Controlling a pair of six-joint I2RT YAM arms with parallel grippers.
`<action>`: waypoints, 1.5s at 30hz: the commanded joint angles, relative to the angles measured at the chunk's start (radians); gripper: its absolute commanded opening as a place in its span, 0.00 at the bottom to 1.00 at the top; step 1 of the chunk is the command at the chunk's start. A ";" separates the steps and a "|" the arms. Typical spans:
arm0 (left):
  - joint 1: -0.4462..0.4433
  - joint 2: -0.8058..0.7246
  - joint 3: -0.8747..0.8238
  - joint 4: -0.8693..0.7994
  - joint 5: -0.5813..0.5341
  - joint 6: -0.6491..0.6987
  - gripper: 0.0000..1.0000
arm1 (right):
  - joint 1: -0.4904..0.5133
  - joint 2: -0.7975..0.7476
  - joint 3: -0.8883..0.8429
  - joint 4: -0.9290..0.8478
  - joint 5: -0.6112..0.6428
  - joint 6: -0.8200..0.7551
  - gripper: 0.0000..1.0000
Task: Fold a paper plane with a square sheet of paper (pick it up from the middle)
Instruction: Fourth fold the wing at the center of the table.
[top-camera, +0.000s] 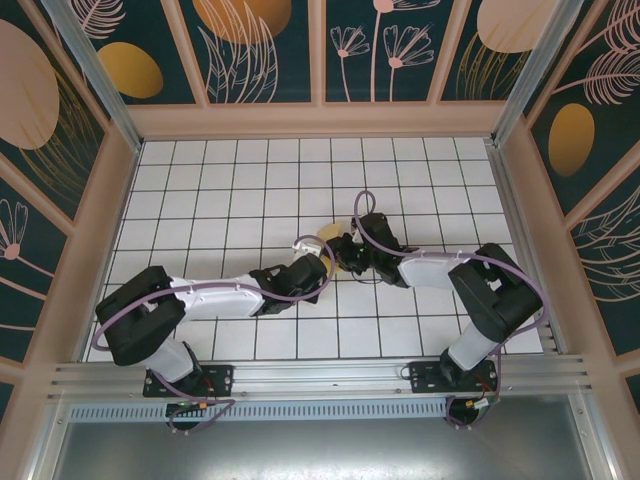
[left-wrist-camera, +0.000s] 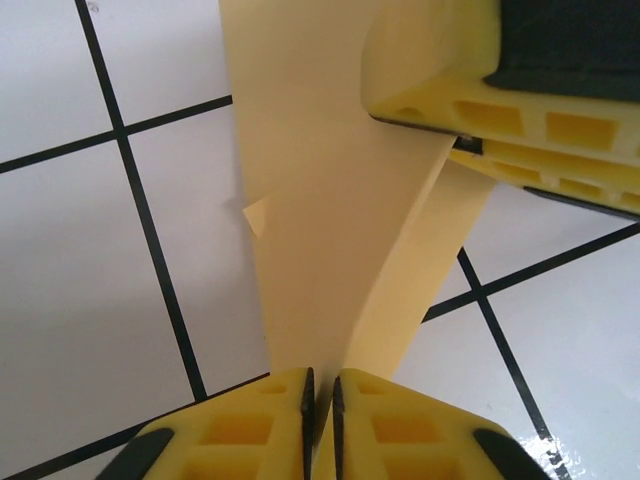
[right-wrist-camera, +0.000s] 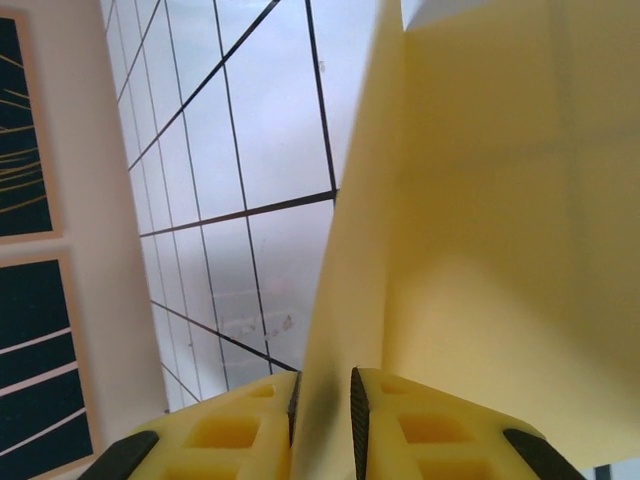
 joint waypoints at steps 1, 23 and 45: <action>-0.004 0.020 0.020 -0.008 -0.027 0.000 0.13 | -0.009 0.005 0.043 -0.063 -0.018 -0.061 0.22; 0.077 -0.042 -0.145 0.256 0.285 -0.003 0.01 | -0.145 -0.255 -0.003 -0.300 -0.126 -0.322 0.51; 0.193 -0.028 -0.257 0.401 0.522 -0.091 0.00 | -0.023 -0.075 0.031 -0.264 -0.145 -0.347 0.11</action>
